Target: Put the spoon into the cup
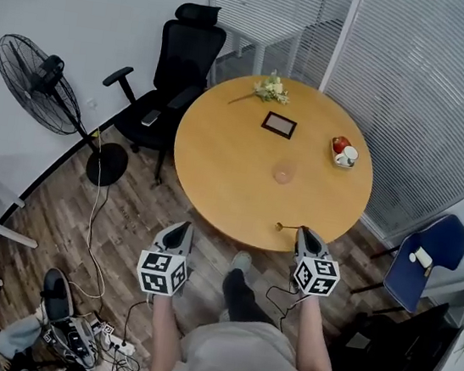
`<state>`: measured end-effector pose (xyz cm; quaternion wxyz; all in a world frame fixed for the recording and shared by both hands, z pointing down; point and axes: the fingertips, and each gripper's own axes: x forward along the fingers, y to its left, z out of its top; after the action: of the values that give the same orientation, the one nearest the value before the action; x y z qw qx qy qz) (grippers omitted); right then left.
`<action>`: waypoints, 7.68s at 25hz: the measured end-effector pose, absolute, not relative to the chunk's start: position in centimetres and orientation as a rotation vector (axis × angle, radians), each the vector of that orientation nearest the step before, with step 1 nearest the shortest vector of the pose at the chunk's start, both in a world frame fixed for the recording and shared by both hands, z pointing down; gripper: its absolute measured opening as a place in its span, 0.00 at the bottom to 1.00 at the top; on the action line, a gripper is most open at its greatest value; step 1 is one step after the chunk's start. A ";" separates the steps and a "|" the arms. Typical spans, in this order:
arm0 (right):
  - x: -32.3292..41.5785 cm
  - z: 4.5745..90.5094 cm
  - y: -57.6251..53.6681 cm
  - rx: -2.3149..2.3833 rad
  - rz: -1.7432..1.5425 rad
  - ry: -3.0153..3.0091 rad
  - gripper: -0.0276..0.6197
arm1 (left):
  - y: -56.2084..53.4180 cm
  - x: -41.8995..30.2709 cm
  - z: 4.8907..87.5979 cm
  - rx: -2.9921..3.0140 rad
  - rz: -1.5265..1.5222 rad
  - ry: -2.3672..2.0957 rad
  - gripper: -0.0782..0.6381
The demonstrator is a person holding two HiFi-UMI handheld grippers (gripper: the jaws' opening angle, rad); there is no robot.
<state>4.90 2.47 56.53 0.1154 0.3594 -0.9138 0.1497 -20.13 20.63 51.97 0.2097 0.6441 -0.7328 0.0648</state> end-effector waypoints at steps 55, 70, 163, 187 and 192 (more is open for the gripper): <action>-4.6 54.9 -28.9 1.232 0.394 -2.653 0.05 | -18.0 -23.7 54.9 2.083 0.364 -1.678 0.12; -5.7 57.8 -29.1 1.074 0.449 -2.616 0.05 | -19.7 -20.0 57.7 2.145 0.434 -1.523 0.12; -5.5 68.2 -24.5 0.967 0.619 -2.432 0.14 | -19.5 -16.1 61.5 2.181 0.575 -1.338 0.12; -2.1 66.0 -20.1 1.057 0.623 -2.468 0.13 | -15.3 -14.1 63.2 2.176 0.563 -1.291 0.12; -1.4 65.9 -20.4 1.076 0.647 -2.478 0.10 | -15.3 -13.5 63.2 2.191 0.580 -1.276 0.12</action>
<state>-1.40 -20.37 65.88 0.1806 0.3811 -0.8773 0.2290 -13.52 -15.29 63.20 0.2670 0.8117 -0.4729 0.2150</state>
